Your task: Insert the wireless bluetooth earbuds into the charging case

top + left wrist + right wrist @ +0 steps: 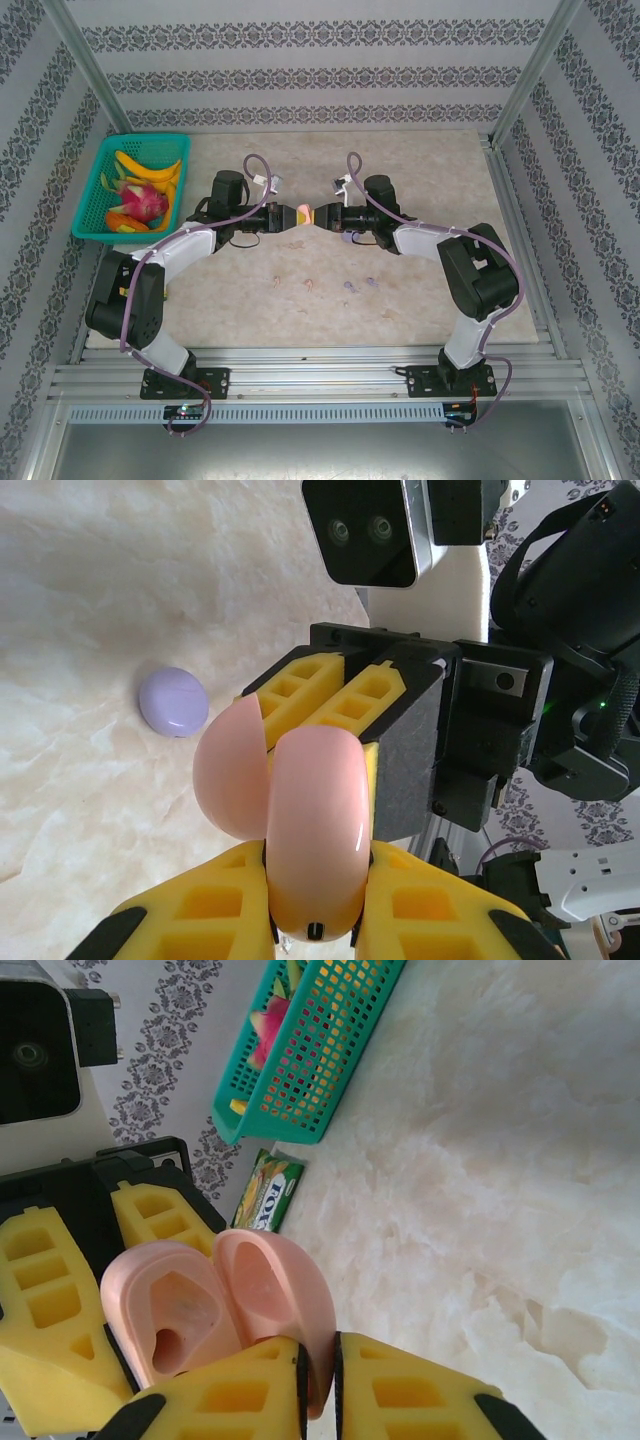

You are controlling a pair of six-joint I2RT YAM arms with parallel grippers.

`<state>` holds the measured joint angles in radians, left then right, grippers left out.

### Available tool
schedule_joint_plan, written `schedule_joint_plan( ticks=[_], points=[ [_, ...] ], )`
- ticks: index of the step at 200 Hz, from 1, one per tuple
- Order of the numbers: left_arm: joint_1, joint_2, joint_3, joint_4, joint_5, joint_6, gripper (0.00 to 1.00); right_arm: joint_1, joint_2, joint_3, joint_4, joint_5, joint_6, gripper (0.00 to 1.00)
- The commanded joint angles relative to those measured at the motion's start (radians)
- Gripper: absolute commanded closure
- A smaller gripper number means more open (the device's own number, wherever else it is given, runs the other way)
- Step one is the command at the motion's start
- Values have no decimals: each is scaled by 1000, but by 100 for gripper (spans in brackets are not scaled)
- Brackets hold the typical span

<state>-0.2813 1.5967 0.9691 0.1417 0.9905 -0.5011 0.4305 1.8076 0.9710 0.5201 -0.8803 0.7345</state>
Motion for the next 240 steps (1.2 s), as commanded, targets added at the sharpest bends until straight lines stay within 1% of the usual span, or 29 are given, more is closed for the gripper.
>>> schedule_joint_plan(
  ticks=[1, 15, 40, 65, 71, 80, 88, 102, 120, 123, 126, 131, 134, 137, 145, 166, 177, 191, 224, 240],
  points=[
    [-22, 7, -1, 24, 46, 11, 100, 17, 16, 31, 8, 18, 0, 86],
    [-23, 7, -4, 25, 37, 9, 98, 22, 12, 32, 2, 20, -2, 88],
    [-23, 7, -5, 24, 18, 9, 85, 26, 1, 29, -10, 27, -5, 91],
    [-22, 6, -9, 21, -2, 9, 65, 26, -16, 28, -32, 46, -13, 95],
    [-23, 5, -9, 19, -7, 9, 59, 28, -20, 29, -45, 53, -15, 96],
    [-23, 0, -8, 13, -17, 12, 48, 28, -26, 30, -59, 61, -23, 97],
    [-22, -5, -7, 5, -28, 16, 41, 28, -31, 31, -72, 70, -29, 99],
    [-22, -23, -3, -19, -52, 28, 30, 28, -40, 35, -113, 94, -47, 100],
    [-19, -57, 14, -78, -96, 64, 21, 27, -46, 37, -162, 128, -73, 100],
    [-18, -63, 19, -90, -102, 69, 18, 27, -47, 36, -168, 134, -79, 100],
    [-19, -71, 22, -102, -110, 76, 12, 26, -48, 36, -174, 139, -83, 100],
    [-17, -79, 31, -125, -120, 85, 9, 24, -49, 35, -186, 148, -91, 100],
    [-15, -85, 39, -142, -126, 92, 4, 24, -50, 35, -192, 154, -97, 100],
    [-13, -91, 47, -159, -132, 99, 2, 24, -50, 36, -199, 158, -103, 100],
    [-11, -100, 72, -215, -148, 125, 0, 20, -51, 40, -219, 172, -123, 100],
    [-10, -116, 174, -405, -212, 217, 0, 14, -57, 71, -311, 217, -206, 100],
    [-12, -107, 242, -533, -265, 272, 0, 15, -61, 94, -364, 245, -264, 100],
    [-10, -87, 320, -657, -369, 320, 0, 16, -65, 127, -434, 282, -333, 100],
    [-10, -37, 423, -825, -538, 444, 0, 21, -72, 181, -519, 369, -466, 100],
    [-9, -2, 479, -903, -549, 502, 0, 26, -67, 203, -542, 399, -534, 100]
  ],
)
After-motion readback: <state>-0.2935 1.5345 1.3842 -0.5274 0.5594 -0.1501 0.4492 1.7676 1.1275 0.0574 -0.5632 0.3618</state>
